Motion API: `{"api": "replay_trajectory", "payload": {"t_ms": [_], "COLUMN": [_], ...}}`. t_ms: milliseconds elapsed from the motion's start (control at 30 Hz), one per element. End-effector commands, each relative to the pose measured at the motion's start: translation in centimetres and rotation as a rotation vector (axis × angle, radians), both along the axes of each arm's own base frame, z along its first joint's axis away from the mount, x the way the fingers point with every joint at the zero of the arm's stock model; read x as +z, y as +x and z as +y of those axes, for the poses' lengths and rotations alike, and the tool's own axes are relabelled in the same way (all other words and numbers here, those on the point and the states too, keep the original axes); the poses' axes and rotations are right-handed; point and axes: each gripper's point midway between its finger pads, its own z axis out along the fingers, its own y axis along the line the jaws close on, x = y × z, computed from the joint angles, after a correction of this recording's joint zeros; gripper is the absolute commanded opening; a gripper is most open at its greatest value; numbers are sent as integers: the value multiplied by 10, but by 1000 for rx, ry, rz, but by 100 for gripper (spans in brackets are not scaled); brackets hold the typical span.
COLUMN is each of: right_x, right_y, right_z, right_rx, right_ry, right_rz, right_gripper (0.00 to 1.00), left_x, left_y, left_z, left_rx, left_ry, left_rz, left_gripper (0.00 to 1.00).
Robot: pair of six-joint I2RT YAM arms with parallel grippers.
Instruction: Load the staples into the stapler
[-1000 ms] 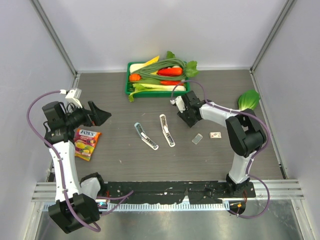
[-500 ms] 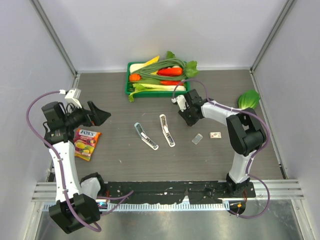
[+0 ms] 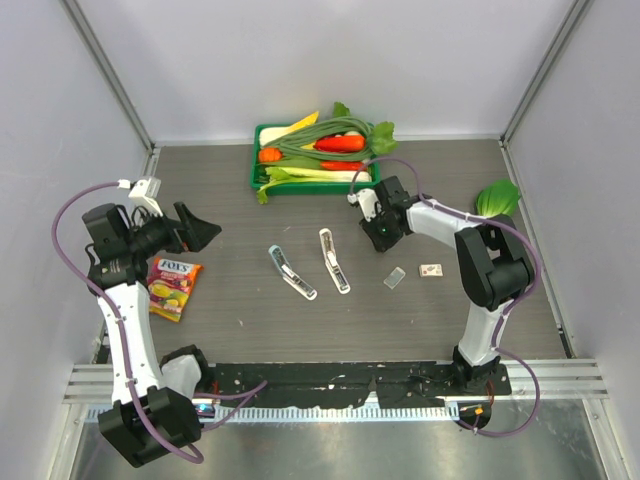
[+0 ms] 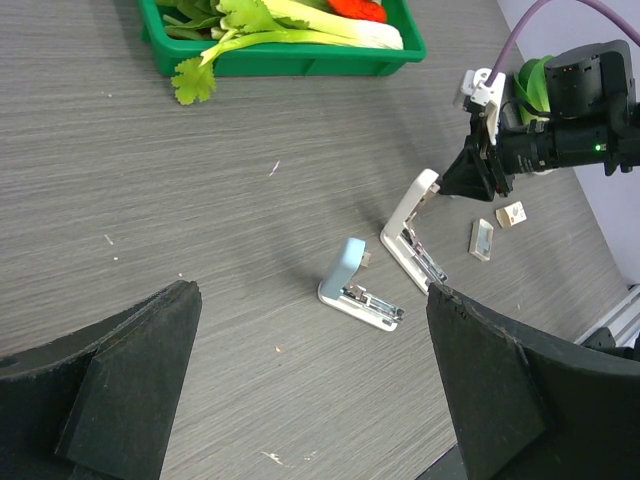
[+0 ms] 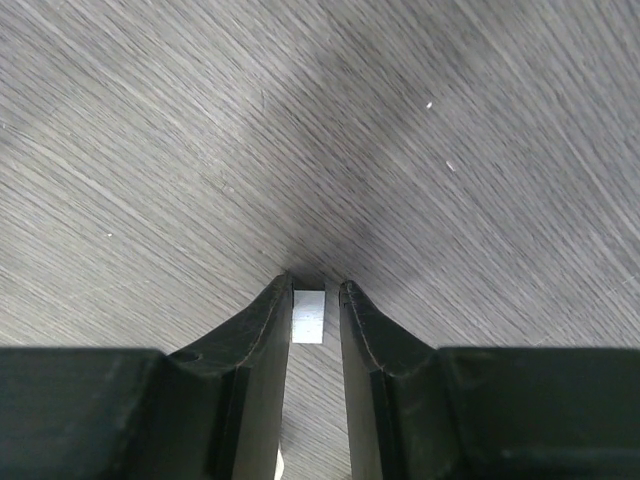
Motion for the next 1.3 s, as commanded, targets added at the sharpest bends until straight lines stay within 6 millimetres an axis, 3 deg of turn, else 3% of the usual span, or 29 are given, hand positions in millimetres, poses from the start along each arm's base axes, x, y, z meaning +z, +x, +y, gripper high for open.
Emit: {"api": "replay_trajectory", "payload": {"t_ms": [0, 267, 467, 600, 833, 1067, 1167, 1267], "right_x": [-8, -10, -16, -8, 35, 82, 122, 160], "right_y": [-12, -19, -23, -19, -2, 0, -4, -17], "right_z": [-11, -14, -11, -11, -10, -4, 10, 38], "right_rx": [2, 20, 25, 14, -36, -53, -46, -2], "right_ry": [-18, 4, 9, 17, 52, 95, 147, 220], "right_rz": [73, 107, 139, 108, -42, -177, -266, -343], "right_gripper": [32, 32, 24, 21, 18, 18, 18, 18], "left_x": [12, 13, 14, 14, 12, 10, 9, 10], "left_y": [0, 0, -1, -1, 0, 2, 3, 4], "left_z": [-1, -1, 0, 0, 2, 5, 7, 9], "left_rx": [-16, -18, -16, -13, -10, 3, 10, 16], "left_ry": [8, 4, 5, 4, 3, 6, 9, 16], "left_rz": [-60, -61, -65, -66, -61, -61, -64, -76], "left_gripper": [100, 100, 100, 100, 100, 100, 100, 100]}}
